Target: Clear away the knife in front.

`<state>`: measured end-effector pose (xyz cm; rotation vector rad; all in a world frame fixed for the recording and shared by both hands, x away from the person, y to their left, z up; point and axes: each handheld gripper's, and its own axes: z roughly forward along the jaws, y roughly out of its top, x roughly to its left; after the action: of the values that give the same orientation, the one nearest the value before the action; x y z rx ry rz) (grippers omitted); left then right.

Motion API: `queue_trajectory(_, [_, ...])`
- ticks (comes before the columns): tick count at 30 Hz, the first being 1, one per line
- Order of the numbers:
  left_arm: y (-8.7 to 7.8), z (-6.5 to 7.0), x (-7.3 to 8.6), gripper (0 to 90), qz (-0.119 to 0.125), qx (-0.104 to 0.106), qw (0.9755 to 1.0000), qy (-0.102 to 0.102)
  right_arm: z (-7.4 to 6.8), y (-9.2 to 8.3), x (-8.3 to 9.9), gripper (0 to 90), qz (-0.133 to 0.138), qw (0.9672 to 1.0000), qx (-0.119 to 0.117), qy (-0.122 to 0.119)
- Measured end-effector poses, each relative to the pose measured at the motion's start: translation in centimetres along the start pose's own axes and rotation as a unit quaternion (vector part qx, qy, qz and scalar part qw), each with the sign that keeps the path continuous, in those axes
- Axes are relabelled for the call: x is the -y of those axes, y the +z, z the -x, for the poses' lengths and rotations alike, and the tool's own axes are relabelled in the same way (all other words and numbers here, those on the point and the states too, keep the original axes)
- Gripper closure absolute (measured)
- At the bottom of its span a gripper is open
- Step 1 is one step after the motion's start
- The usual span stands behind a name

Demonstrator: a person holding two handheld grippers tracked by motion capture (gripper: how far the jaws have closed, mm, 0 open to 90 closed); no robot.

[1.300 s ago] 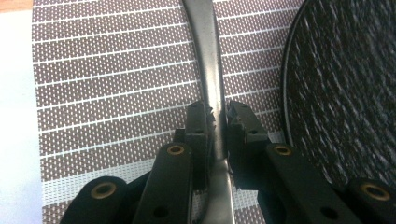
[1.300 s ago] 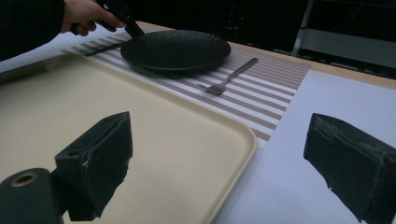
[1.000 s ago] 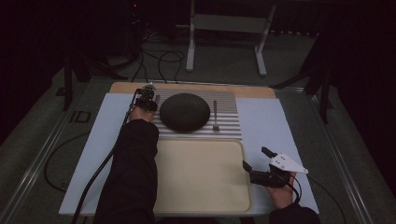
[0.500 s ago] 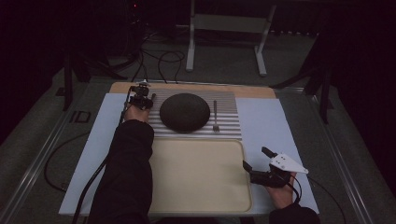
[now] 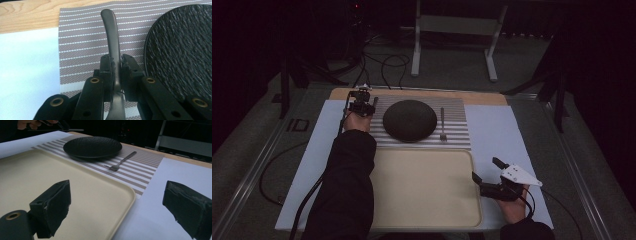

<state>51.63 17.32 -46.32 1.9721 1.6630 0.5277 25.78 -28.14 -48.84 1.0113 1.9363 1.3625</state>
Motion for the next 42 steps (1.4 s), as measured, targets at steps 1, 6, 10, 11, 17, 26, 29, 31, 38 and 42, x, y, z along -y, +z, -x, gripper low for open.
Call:
queue_trajectory(1, [-0.1, 0.0, 0.1, 80.6, 0.001, 0.002, 1.0000, -0.002, 0.0, 0.0, 0.0, 8.5, 0.000, 1.0000, 0.001, 0.000])
queue_trajectory(6, [-0.9, 0.4, 0.2, 80.6, 0.011, 0.003, 0.9999, 0.005, 0.0, 0.0, 0.0, 8.4, 0.000, 1.0000, 0.000, 0.001])
queue_trajectory(10, [-1.6, 0.7, 0.3, 80.6, 0.015, 0.004, 0.9999, 0.005, 0.0, 0.1, 0.0, 8.4, 0.000, 1.0000, 0.001, 0.001])
queue_trajectory(11, [-1.7, 0.8, 0.3, 80.6, 0.015, 0.004, 0.9999, 0.007, 0.0, 0.1, 0.0, 8.4, 0.000, 1.0000, 0.001, 0.001])
queue_trajectory(17, [-2.6, 1.4, 0.6, 80.6, 0.027, 0.010, 0.9996, 0.000, 0.0, 0.0, 0.1, 8.4, 0.001, 1.0000, 0.004, 0.002])
queue_trajectory(26, [-3.9, 2.3, 0.9, 80.6, 0.041, 0.018, 0.9990, -0.002, 0.0, -0.3, 0.1, 8.4, 0.003, 0.9999, 0.008, 0.006])
queue_trajectory(29, [-4.3, 2.7, 1.1, 80.6, 0.047, 0.016, 0.9987, 0.000, 0.1, -0.3, 0.1, 8.4, 0.002, 0.9999, 0.008, 0.007])
queue_trajectory(31, [-4.5, 2.8, 1.3, 80.6, 0.047, 0.016, 0.9987, 0.002, 0.1, -0.3, 0.1, 8.4, 0.003, 0.9999, 0.009, 0.007])
queue_trajectory(38, [-5.5, 3.2, 2.0, 80.5, 0.058, 0.011, 0.9982, 0.009, 0.0, -0.3, 0.1, 8.4, 0.003, 0.9999, 0.008, 0.007])
queue_trajectory(42, [-6.3, 3.4, 2.4, 80.6, 0.066, 0.012, 0.9977, 0.007, 0.1, -0.3, 0.1, 8.4, 0.003, 0.9999, 0.009, 0.008])
